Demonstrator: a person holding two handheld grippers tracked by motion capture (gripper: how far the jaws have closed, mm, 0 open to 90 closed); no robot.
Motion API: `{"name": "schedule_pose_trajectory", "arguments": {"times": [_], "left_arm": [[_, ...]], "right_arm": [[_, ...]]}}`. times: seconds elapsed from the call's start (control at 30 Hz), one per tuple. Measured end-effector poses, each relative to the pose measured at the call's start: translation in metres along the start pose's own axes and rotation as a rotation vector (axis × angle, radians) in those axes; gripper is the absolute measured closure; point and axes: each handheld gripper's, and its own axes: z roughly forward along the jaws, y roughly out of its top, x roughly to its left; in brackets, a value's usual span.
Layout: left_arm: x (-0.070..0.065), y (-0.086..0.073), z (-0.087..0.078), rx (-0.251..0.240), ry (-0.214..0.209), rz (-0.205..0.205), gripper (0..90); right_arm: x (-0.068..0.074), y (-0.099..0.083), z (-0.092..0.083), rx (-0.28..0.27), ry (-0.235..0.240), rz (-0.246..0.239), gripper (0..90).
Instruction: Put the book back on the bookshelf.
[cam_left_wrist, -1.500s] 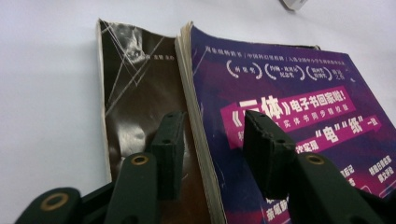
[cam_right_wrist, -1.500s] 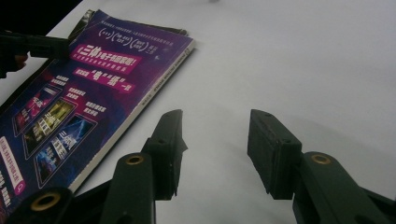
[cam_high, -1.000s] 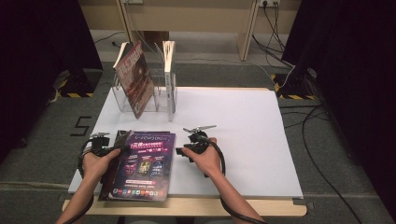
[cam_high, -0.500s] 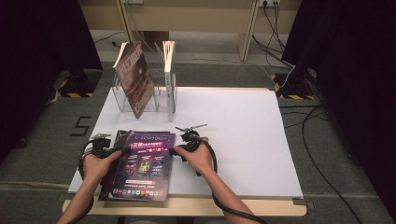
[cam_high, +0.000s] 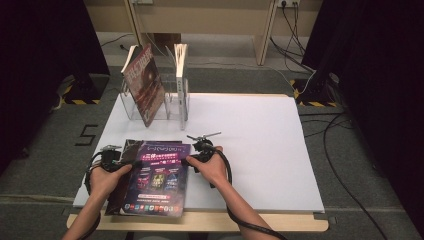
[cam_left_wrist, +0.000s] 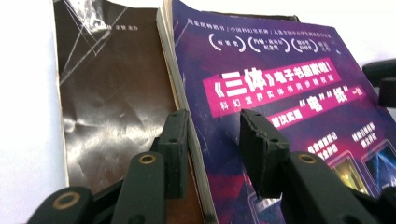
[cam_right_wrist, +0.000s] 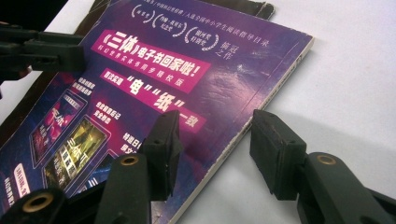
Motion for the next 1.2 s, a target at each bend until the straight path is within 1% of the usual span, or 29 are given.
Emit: {"name": "schedule_pose_trajectory", "arguments": {"times": [0.07, 0.13, 0.2, 0.23, 0.3, 0.37, 0.43, 0.47, 0.53, 0.6, 0.73, 0.77, 0.87, 1.0, 1.03, 1.07, 1.13, 1.2], "left_arm": [[-0.001, -0.002, -0.003, 0.014, -0.001, 0.007, 62.6], [-0.002, -0.003, -0.005, 0.012, -0.004, 0.006, 62.7], [0.0, -0.004, -0.005, 0.005, -0.01, -0.011, 63.1], [0.0, -0.005, -0.004, 0.003, -0.013, -0.02, 62.7], [0.0, -0.005, -0.004, -0.004, -0.011, -0.019, 61.8], [-0.001, -0.004, -0.003, 0.001, -0.003, -0.005, 61.5], [-0.001, -0.004, -0.003, 0.002, 0.0, -0.002, 61.7], [-0.001, -0.004, -0.003, 0.001, -0.001, -0.002, 61.8], [0.0, -0.005, -0.003, 0.002, -0.002, -0.001, 62.2], [-0.001, -0.004, -0.003, 0.003, 0.002, 0.008, 62.2], [-0.001, -0.003, -0.003, 0.012, 0.004, 0.016, 62.2], [-0.001, -0.003, -0.003, 0.012, 0.004, 0.015, 62.2], [-0.001, -0.003, -0.003, 0.014, 0.009, 0.019, 62.3], [-0.002, -0.003, -0.003, 0.016, 0.009, 0.021, 62.3], [-0.001, -0.003, -0.003, 0.015, 0.009, 0.019, 62.4], [-0.002, -0.003, -0.003, 0.015, 0.009, 0.019, 62.4], [-0.002, -0.004, -0.003, 0.013, 0.009, 0.013, 62.5], [-0.001, -0.003, -0.003, 0.015, 0.01, 0.013, 62.5]], "right_arm": [[0.0, 0.001, 0.001, 0.002, -0.01, -0.008, 52.6], [0.001, 0.002, 0.002, 0.005, -0.016, -0.019, 52.5], [0.002, 0.005, 0.002, 0.019, -0.018, -0.026, 52.9], [0.001, 0.008, 0.001, 0.019, -0.025, -0.031, 52.9], [-0.001, 0.016, -0.001, 0.002, -0.064, -0.049, 52.8], [-0.004, 0.026, -0.001, -0.022, -0.067, -0.048, 52.6], [-0.007, 0.034, 0.001, -0.029, -0.076, -0.055, 52.3], [-0.009, 0.037, 0.003, -0.026, -0.075, -0.066, 52.3], [-0.011, 0.041, 0.008, -0.021, -0.08, -0.057, 52.1], [-0.015, 0.044, 0.012, -0.017, -0.091, -0.056, 51.9], [-0.019, 0.045, 0.017, -0.016, -0.101, -0.031, 51.6], [-0.02, 0.045, 0.018, -0.016, -0.103, -0.036, 51.5], [-0.023, 0.046, 0.021, -0.017, -0.097, -0.023, 51.3], [-0.023, 0.049, 0.024, -0.017, -0.091, -0.02, 51.0], [-0.023, 0.05, 0.024, -0.015, -0.089, -0.011, 51.0], [-0.024, 0.051, 0.025, -0.016, -0.087, -0.018, 51.0], [-0.022, 0.052, 0.026, -0.012, -0.084, -0.009, 50.7], [-0.022, 0.052, 0.028, -0.011, -0.085, -0.013, 50.5]]}}
